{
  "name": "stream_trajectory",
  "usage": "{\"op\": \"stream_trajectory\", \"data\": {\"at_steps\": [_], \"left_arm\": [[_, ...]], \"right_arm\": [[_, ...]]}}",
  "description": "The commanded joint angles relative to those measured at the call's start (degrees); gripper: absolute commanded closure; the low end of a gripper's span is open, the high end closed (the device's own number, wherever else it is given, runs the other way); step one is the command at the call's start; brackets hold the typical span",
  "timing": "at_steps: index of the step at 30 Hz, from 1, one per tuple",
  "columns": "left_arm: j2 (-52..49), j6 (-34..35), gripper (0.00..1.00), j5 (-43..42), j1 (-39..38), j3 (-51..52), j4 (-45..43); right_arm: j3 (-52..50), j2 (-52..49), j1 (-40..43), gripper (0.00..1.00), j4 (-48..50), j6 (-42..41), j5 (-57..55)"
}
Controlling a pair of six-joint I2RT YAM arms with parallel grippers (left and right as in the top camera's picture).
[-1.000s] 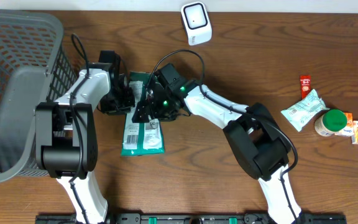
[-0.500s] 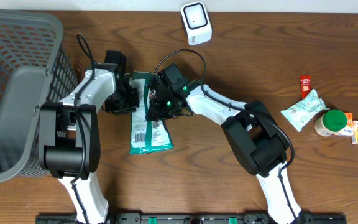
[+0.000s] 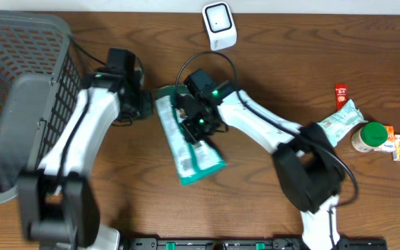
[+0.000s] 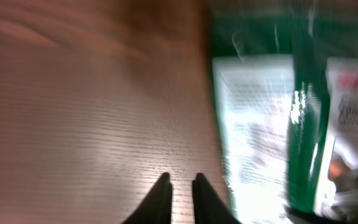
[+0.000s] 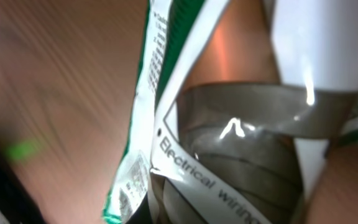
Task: Scan the item barcode
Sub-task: 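Lift the gloves pack with both grippers, then release the left gripper and carry the pack up toward the scanner with the right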
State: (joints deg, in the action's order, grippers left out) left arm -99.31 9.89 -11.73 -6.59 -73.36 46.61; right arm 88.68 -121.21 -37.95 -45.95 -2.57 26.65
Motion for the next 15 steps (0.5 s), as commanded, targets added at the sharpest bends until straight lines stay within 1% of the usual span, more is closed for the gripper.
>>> {"op": "stream_trajectory", "data": {"at_steps": [1, 3, 5, 6, 9, 11, 13, 14, 15], "left_arm": [[10.7, 3.4, 0.83, 8.8, 0.0, -0.4, 1.1], [13.0, 3.3, 0.83, 9.8, 0.0, -0.4, 1.4], [14.6, 3.3, 0.73, 9.9, 0.0, -0.4, 1.6], [15.1, 3.3, 0.65, 9.9, 0.0, -0.4, 1.7], [15.5, 2.8, 0.53, 9.9, 0.0, -0.4, 1.7], [15.4, 1.6, 0.48, 10.6, 0.0, -0.3, 1.8], [15.3, 1.6, 0.43, 13.2, 0.0, -0.3, 2.2], [15.3, 1.9, 0.32, 15.1, 0.2, -0.4, 2.4], [15.3, 2.6, 0.30, 16.2, 0.5, -0.4, 2.3]], "right_arm": [[0.0, 8.2, 2.4, 0.99, -10.8, 5.6, -13.9], [0.0, 10.1, 3.4, 0.99, -12.9, 9.2, -9.0], [0.0, 12.4, 4.5, 0.99, -15.0, 14.6, -3.7], [0.0, 13.4, 5.1, 0.99, -15.6, 15.8, -2.9], [0.0, 16.0, 7.2, 0.99, -17.5, 16.6, -2.8], [0.0, 17.0, 8.4, 0.99, -18.9, 16.6, -3.2], [0.0, 17.6, 9.4, 0.99, -20.6, 16.6, -4.9], [0.0, 17.9, 10.0, 0.99, -21.6, 16.6, -6.4], [0.0, 18.3, 10.3, 0.99, -22.2, 16.6, -7.3]]}}
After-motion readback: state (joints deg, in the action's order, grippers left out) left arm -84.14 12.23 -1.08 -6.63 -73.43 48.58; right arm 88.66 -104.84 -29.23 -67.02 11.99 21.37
